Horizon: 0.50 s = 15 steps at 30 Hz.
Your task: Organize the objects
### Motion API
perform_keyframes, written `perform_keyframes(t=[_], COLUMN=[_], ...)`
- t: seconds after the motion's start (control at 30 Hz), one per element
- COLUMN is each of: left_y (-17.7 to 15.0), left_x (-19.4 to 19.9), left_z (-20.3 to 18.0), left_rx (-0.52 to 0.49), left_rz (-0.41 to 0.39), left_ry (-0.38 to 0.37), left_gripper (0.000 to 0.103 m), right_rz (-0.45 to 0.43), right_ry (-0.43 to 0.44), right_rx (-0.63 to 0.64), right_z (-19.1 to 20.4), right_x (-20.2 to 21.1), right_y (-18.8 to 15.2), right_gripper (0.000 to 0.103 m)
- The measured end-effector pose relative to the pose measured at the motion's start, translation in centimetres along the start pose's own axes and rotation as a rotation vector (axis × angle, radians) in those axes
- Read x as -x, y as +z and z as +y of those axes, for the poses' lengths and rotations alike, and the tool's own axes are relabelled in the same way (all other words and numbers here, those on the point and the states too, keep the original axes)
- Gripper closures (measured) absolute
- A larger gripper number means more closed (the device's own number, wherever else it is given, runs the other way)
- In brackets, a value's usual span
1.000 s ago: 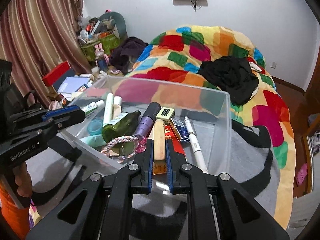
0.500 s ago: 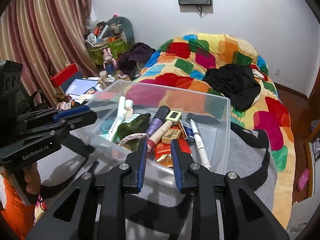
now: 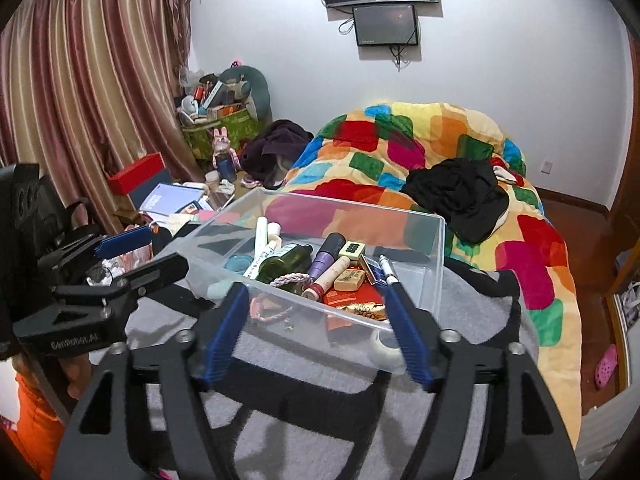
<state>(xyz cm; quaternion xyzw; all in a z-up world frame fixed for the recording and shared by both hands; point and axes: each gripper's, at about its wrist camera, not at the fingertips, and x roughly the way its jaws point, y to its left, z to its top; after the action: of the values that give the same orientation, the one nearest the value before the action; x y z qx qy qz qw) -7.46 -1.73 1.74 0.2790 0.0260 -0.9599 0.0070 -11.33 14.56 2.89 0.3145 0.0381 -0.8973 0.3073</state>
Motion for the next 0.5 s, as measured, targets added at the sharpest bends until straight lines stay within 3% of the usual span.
perform_keyframes(t=[0.13, 0.5], left_y=[-0.6, -1.6], left_x=[0.0, -0.6], left_z=[0.0, -0.2], left_rx=[0.006, 0.038], left_rz=[0.009, 0.016], left_ry=[0.002, -0.011], left_gripper=[0.014, 0.011], right_rz=[-0.016, -0.013], right_ry=[-0.03, -0.039], right_rx=[0.004, 0.006], right_z=[0.2, 0.5], right_x=[0.3, 0.3], right_y=[-0.4, -1.9], right_gripper=[0.024, 0.023])
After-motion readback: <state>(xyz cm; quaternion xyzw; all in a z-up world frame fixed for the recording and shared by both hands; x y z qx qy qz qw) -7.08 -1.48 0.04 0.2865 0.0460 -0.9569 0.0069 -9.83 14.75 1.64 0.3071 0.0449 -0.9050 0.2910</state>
